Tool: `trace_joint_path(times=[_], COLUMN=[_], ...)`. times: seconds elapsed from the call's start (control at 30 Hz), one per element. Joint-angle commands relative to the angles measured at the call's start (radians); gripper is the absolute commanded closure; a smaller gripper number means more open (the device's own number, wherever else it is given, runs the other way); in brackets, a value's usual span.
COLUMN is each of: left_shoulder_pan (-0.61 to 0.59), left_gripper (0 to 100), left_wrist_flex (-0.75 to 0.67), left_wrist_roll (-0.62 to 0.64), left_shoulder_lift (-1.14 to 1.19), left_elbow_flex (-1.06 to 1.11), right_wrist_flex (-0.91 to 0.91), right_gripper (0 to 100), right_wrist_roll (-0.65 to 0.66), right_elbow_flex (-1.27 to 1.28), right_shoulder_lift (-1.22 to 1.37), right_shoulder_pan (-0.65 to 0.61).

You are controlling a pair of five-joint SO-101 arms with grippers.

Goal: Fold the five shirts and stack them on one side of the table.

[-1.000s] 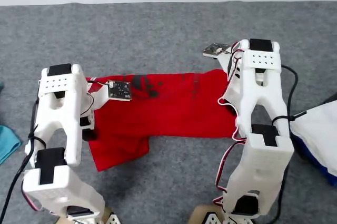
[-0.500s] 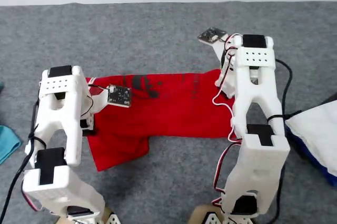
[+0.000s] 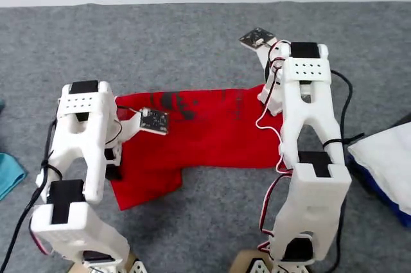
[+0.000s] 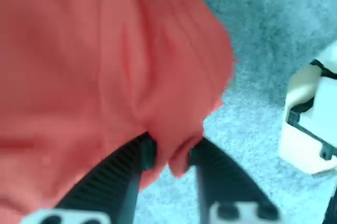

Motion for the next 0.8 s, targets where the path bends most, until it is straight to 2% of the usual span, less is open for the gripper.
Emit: trace_joint_path(times=[0.0, 0.07, 0.17, 0.5, 0.63, 0.77], left_shoulder_pan=[0.014, 0.011, 0.012, 0.031, 0.015, 0.008], left_gripper=[82, 79, 79, 78, 88, 100], left_wrist_flex=[0.000, 0.066, 0.061, 0.017, -0.114, -0.170], left_wrist_roll=[0.110, 0.150, 0.219, 0.224, 0.224, 0.227], left_shoulder_lift=[-0.066, -0.066, -0.101, -0.293, -0.284, -0.287], left_elbow_flex=[-0.119, -0.229, -0.308, -0.219, -0.143, -0.081], right_wrist_flex=[-0.001, -0.002, -0.010, -0.038, -0.134, -0.248], right_gripper=[77.2, 77.2, 77.2, 77.2, 77.2, 80.6], right_wrist_roll=[-0.032, -0.034, -0.034, -0.037, -0.038, -0.038], right_elbow_flex=[-0.044, -0.044, -0.044, -0.044, -0.046, -0.049], right_shoulder_lift=[-0.004, -0.004, -0.004, 0.015, 0.054, 0.107], right_shoulder_pan=[-0.008, -0.008, -0.012, -0.031, -0.028, -0.035])
